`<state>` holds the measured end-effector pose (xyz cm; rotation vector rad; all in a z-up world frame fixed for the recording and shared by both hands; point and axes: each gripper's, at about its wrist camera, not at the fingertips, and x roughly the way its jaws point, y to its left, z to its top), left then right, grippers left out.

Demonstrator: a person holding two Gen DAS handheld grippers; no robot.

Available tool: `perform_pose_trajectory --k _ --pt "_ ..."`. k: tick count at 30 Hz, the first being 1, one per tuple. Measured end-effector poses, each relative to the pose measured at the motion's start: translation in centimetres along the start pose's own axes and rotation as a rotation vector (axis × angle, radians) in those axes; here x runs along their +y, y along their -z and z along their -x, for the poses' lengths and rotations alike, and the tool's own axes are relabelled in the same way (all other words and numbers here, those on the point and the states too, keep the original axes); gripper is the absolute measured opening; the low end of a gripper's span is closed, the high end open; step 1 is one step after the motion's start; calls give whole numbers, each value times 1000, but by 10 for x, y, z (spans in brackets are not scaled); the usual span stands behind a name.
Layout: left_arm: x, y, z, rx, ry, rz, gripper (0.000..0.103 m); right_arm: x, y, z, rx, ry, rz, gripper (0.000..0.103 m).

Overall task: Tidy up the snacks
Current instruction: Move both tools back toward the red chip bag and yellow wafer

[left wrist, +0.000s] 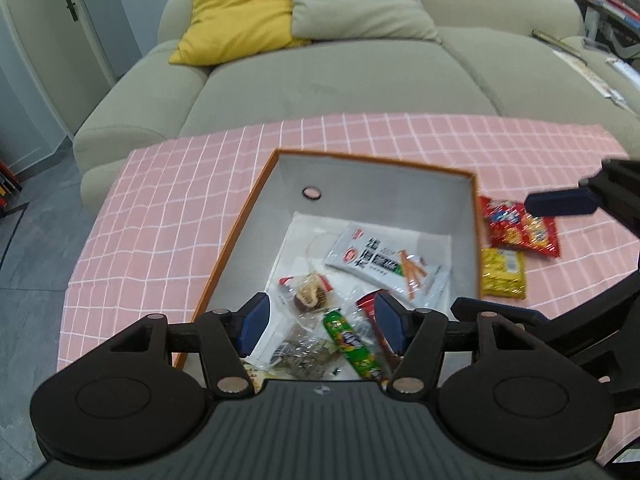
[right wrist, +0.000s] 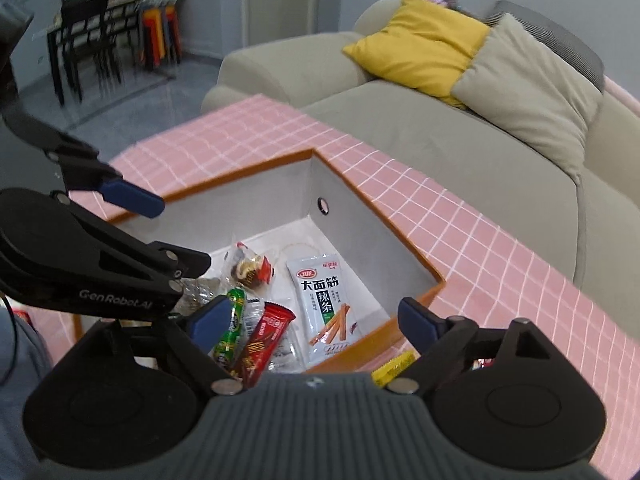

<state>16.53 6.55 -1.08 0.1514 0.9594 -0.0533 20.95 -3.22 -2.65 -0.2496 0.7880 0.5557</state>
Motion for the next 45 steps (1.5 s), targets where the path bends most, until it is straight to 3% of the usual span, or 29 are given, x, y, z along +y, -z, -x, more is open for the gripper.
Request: perform_pose_trajectory --k 7,16,29,35,39,45 --pt "-25 9 28 -69 29 11 73 -24 36 36 -86 46 -136 88" --pt "-71 26 41 -125 87 -13 73 -50 97 53 -112 139 -270 88" --pt "-143 44 10 -103 244 -41 73 -86 182 40 -43 241 -287 87" --pt "-163 43 -12 -89 277 -47 73 -103 196 32 -28 274 -281 86" --pt "-166 38 -28 -69 289 0 73 -111 199 23 -10 291 -264 77" --pt "-168 34 -51 -44 278 82 73 -122 195 6 4 299 -236 72"
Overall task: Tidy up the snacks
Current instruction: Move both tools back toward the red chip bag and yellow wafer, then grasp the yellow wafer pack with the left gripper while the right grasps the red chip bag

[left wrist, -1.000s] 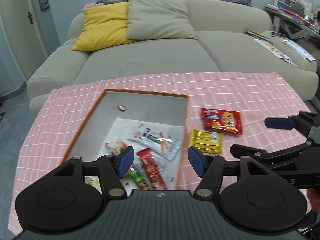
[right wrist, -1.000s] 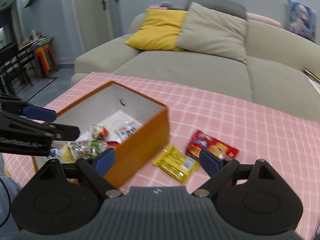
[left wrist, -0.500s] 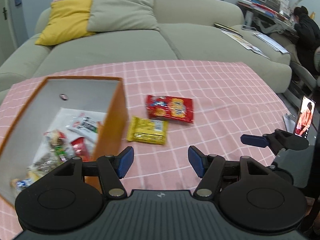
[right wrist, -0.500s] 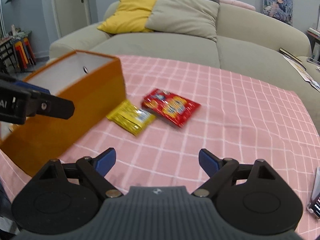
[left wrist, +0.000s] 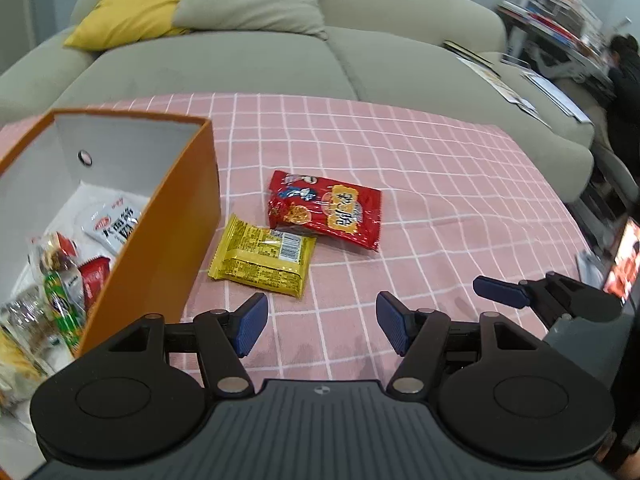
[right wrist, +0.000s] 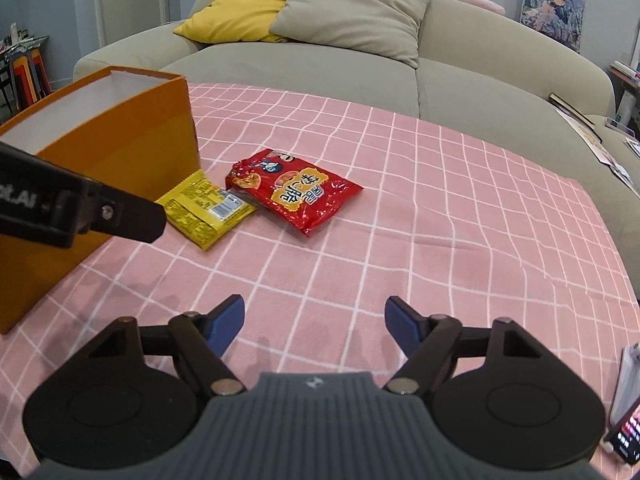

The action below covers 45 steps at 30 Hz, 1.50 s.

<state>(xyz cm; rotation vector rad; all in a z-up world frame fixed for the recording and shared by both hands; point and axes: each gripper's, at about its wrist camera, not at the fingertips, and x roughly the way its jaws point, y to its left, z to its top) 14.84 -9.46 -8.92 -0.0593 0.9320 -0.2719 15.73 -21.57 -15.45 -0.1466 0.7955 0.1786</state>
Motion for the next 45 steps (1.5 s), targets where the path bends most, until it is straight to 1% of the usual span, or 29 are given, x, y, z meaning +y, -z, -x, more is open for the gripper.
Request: perform_pose_trajectory --k 5,7,9,11,15,17,20,21,22,24,26,29,30,31,32,33,34,35,36,37,40,45 --pt "6 -3 -18 15 2 93 73 -2 -9 -19 -9 4 25 65" --pt "7 -3 -24 15 -9 119 74 -3 -13 -27 -7 6 28 58" --pt "10 -4 -31 17 -15 147 76 -5 -18 -36 -8 -3 23 53" --pt "11 -5 -36 24 -16 174 76 -6 -22 -43 -15 -15 22 51" --pt "17 -7 -46 36 -6 235 76 -3 -31 -60 -36 -32 52 45" --pt "19 -10 -49 35 -14 250 76 -4 -35 -66 -42 -25 66 44" --pt "21 -14 -59 42 -56 274 77 -8 -41 -72 -55 -31 78 45" --pt "21 -15 -63 48 -65 273 76 -9 -42 -74 -55 -33 92 47" --pt "21 -16 -67 56 -81 267 75 -9 -43 -77 -52 -37 109 50" --pt "22 -16 -73 71 -105 259 70 -8 -44 -81 -50 -45 147 50" --pt "21 -15 -78 79 -114 253 70 -8 -43 -85 -42 -56 163 50" --pt "18 -12 -84 89 -129 222 57 -6 -40 -90 -32 -68 160 43" --pt "17 -12 -86 97 -134 212 46 -5 -40 -91 -30 -69 158 36" --pt "17 -11 -88 104 -136 206 38 -3 -39 -92 -26 -70 156 25" --pt "18 -10 -88 102 -135 202 35 -2 -38 -92 -27 -74 152 20" --pt "19 -9 -87 97 -131 198 26 -1 -38 -93 -28 -75 150 14" --pt "20 -9 -87 99 -127 196 18 1 -37 -92 -30 -71 153 13" --pt "22 -9 -87 102 -125 195 15 3 -37 -92 -31 -70 159 12" --pt "23 -8 -87 104 -122 195 9 4 -36 -92 -31 -73 162 11" --pt "24 -8 -87 109 -114 193 5 5 -35 -91 -27 -80 159 3" --pt "24 -6 -85 121 -90 177 1 7 -32 -86 -15 -77 151 1" --pt "21 4 -78 143 -43 146 0 7 -18 -69 17 -59 115 0"
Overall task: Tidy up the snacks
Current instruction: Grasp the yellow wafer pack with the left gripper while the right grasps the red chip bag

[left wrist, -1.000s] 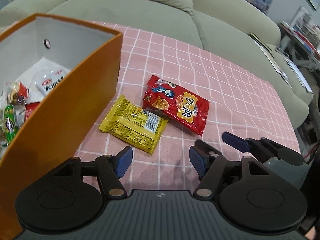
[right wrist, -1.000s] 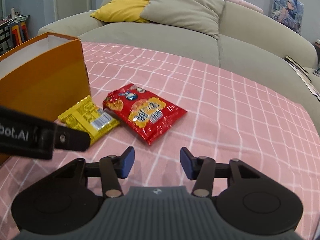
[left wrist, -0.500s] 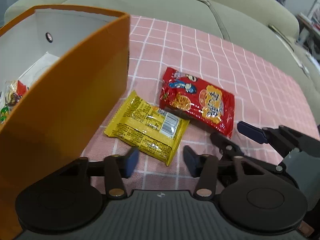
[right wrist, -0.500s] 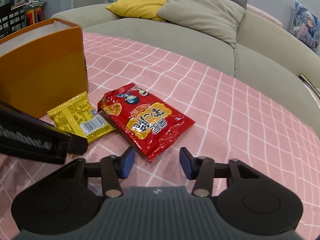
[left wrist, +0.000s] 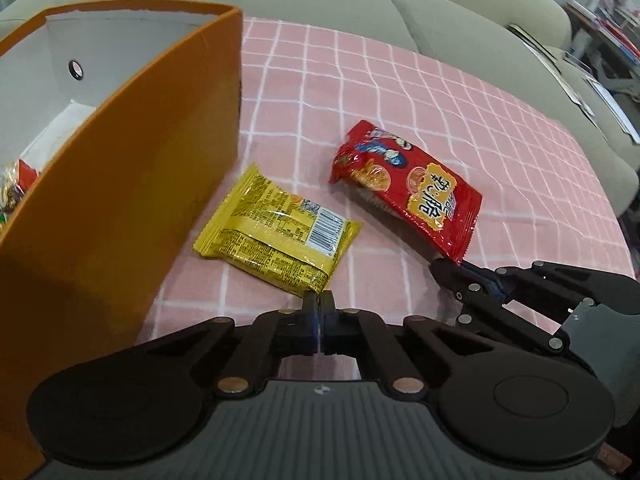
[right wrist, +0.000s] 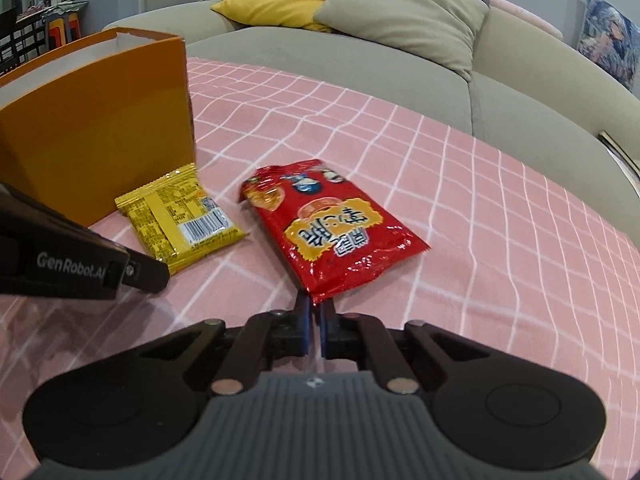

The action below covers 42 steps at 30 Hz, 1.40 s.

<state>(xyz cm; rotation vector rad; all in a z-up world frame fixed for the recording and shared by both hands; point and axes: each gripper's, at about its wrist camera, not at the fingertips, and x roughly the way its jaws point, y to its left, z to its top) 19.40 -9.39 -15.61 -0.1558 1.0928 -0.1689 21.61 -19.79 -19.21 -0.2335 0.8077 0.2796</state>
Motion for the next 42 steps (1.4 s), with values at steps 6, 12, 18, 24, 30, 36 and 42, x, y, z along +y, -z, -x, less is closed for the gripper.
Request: perform_pose_trajectory --k 6,12,18,24,30,36,42 --pt "-5 27 18 76 81 -87 0 5 23 34 61 19 -103 0" --pt "-11 62 37 174 165 -232 0 18 53 68 160 10 -200 0" --pt "-7 84 51 268 174 -336 0 27 72 94 240 -50 -309 0" --pt "6 88 56 296 80 -323 3 47 76 108 262 -114 -289 0" --pt "7 88 63 282 1 -289 29 56 73 118 236 -147 -236 20" --pt "12 88 86 183 42 -173 66 54 70 133 157 -119 -191 39" --pt "11 79 81 115 5 -25 83 42 63 125 85 -58 -169 61"
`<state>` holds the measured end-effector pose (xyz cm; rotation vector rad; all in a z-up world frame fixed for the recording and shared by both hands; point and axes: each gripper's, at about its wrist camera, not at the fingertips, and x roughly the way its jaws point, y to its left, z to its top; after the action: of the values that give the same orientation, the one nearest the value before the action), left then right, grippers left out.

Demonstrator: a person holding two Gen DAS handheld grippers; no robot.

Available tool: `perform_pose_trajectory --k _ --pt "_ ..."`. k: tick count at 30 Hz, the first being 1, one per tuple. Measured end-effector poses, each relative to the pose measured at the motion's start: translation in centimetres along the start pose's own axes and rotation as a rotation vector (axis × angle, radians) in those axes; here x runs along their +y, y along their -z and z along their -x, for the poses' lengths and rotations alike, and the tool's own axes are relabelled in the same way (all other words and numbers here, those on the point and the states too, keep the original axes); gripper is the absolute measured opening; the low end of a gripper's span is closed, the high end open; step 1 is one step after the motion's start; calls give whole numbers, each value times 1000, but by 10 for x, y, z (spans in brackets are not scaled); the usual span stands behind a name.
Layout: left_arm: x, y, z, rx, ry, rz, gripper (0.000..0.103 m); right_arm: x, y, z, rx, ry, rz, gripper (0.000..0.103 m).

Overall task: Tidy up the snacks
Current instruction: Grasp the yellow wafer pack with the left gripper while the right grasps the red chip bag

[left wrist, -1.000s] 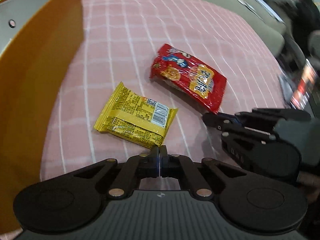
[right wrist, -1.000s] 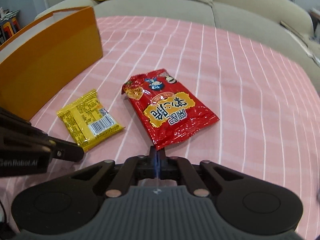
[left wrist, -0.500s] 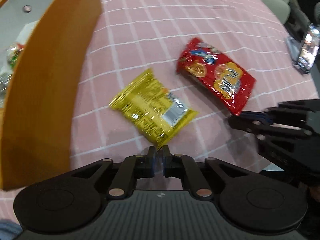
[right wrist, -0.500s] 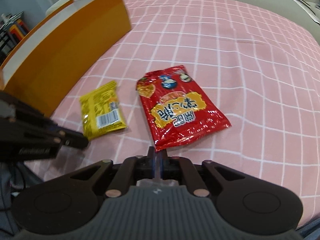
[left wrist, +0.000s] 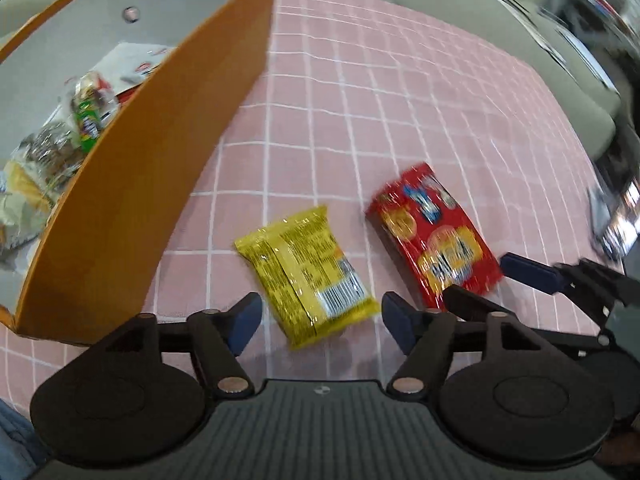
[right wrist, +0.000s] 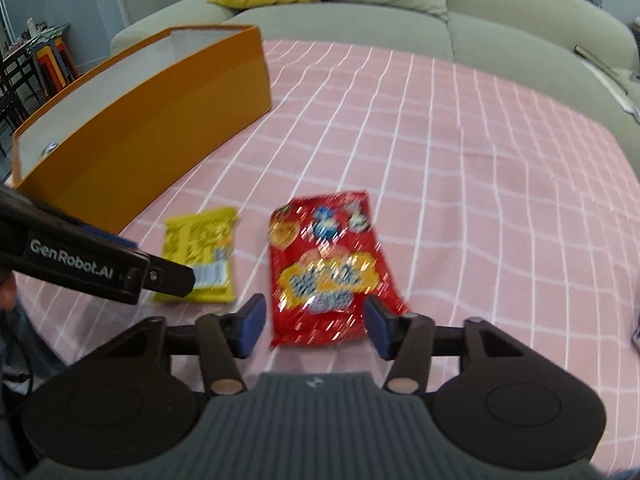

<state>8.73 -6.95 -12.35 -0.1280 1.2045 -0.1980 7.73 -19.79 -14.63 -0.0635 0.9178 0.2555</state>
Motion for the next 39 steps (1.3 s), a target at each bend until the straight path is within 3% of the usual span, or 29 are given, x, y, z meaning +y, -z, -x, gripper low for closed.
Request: perform_pose_trajectory --k 6,10,14,20,26,31,39 --pt "1 -8 -17 24 -29 124 85 2 -11 -17 -46 -2 71 83" --pt "2 -14 -27 44 -65 203 87 1 -15 -30 -33 -10 104 91" --pt "-1 -18 -38 67 -95 252 87 -10 -18 -42 -4 -34 54 91" --pt "-10 -20 -47 89 -156 221 87 -19 -20 -52 25 -68 -8 88" --pt "-16 -22 -53 94 -198 170 87 -19 -19 -51 49 -73 -12 80" --pt "-19 -21 -50 82 -199 121 64 -18 -20 -52 56 -59 -12 75" --pt "-9 -25 -44 85 -130 29 60 -22 -18 -47 66 -28 -36 74"
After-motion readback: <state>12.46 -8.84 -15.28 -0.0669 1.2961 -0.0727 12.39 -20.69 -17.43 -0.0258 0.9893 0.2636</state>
